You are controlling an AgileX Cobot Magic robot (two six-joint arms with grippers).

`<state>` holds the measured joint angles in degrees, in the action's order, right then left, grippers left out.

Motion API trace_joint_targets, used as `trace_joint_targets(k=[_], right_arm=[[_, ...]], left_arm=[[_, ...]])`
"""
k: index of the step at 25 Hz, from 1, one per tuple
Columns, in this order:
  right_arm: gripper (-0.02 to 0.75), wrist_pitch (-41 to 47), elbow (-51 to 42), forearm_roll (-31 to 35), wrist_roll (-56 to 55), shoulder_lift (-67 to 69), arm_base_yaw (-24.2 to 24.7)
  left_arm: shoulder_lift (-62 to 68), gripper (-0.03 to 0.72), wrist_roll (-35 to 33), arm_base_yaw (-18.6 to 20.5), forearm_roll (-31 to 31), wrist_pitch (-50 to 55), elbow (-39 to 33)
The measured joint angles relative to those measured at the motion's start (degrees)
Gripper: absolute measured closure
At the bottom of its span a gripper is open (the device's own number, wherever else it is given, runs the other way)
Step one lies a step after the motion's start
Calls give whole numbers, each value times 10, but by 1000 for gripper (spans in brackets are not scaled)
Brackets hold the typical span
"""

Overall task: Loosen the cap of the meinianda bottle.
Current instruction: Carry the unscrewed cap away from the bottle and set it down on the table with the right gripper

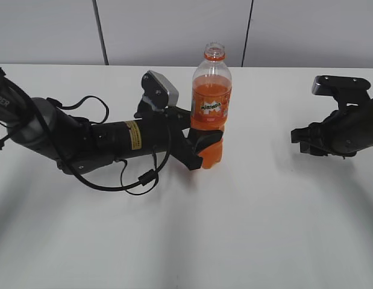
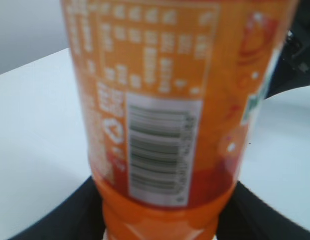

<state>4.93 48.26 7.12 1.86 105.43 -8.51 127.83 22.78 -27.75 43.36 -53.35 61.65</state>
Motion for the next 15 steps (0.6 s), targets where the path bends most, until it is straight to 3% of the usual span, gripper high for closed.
trace_joint_targets(k=[15], right_arm=[[465, -16, 0, 0, 0, 36, 0]], left_arm=[[0, 315, 0, 0, 0, 0, 0]])
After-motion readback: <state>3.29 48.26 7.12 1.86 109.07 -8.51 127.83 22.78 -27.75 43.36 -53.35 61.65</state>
